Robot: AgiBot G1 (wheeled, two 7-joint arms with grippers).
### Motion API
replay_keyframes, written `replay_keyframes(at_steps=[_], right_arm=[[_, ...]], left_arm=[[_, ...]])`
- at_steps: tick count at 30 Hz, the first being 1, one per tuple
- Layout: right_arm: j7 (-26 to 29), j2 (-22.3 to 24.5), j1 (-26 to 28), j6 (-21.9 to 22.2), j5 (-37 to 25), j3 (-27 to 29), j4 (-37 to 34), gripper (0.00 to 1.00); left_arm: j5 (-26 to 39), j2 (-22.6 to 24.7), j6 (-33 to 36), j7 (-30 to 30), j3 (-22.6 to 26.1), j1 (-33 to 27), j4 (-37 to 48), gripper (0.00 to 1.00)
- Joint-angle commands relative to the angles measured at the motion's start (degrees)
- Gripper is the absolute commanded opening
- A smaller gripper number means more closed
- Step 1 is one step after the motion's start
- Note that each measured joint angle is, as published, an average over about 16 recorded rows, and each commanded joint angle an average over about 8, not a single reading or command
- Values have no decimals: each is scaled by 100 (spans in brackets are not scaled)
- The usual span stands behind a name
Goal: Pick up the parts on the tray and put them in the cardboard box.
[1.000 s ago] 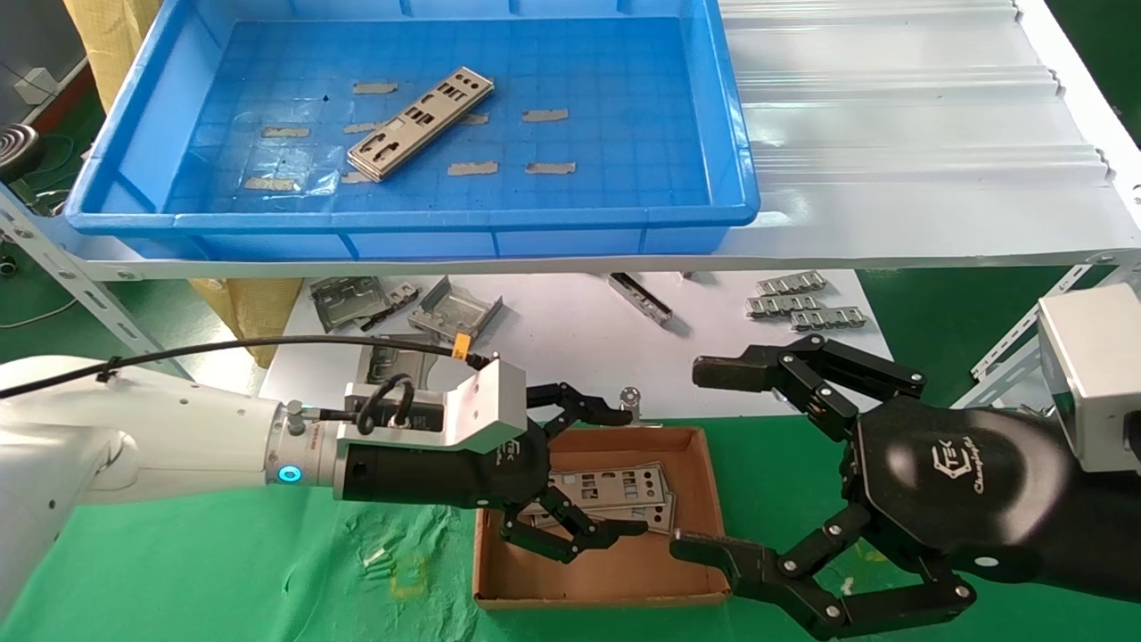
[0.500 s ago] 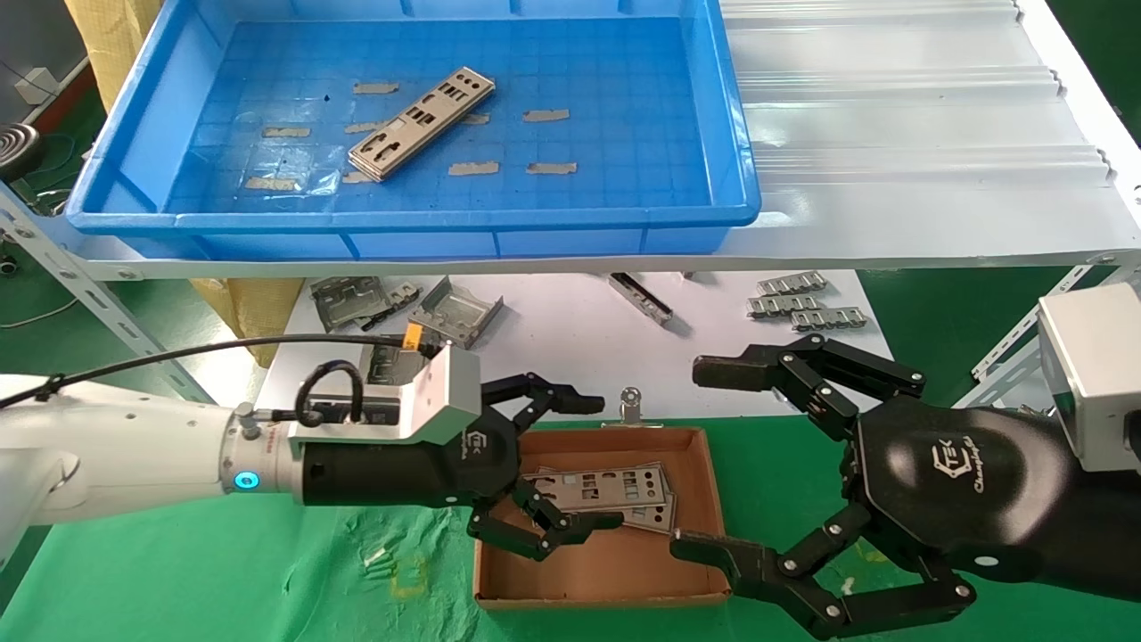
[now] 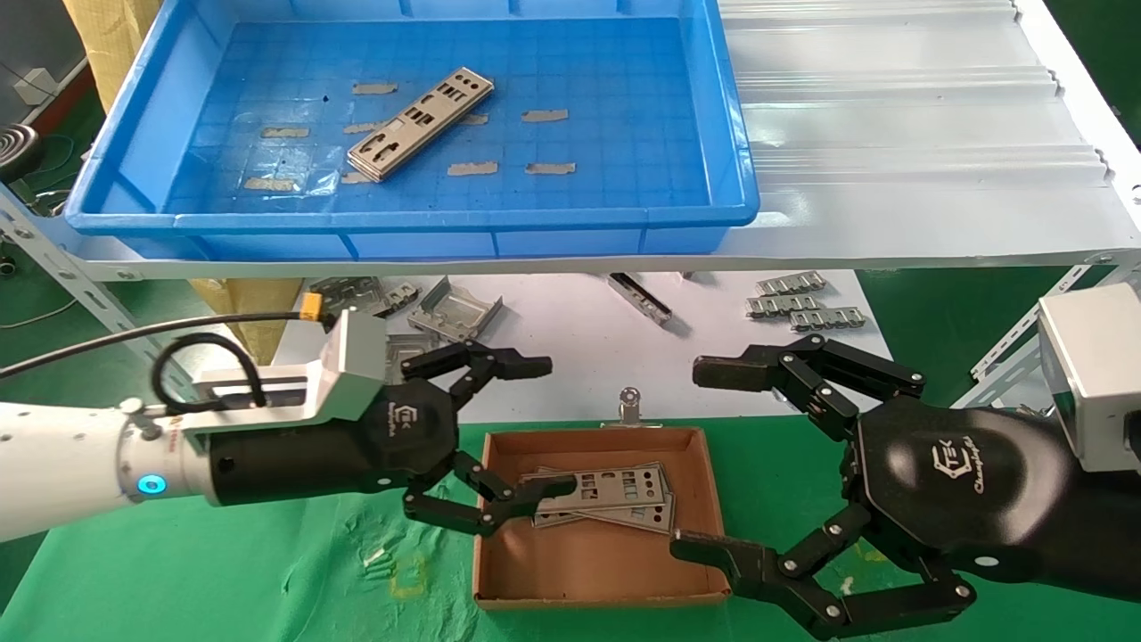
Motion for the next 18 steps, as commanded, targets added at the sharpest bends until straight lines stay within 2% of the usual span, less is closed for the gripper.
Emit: replay_keyframes(at_steps=[1,18], right_arm=[[0,0,0,0,0,0,0,100],[0,0,0,0,0,0,0,100]], left_arm=[[-62,-129,-11,-134,-87,93,-220,100],[-594,-1233,-108,-1285,-839,892,-2113,100]])
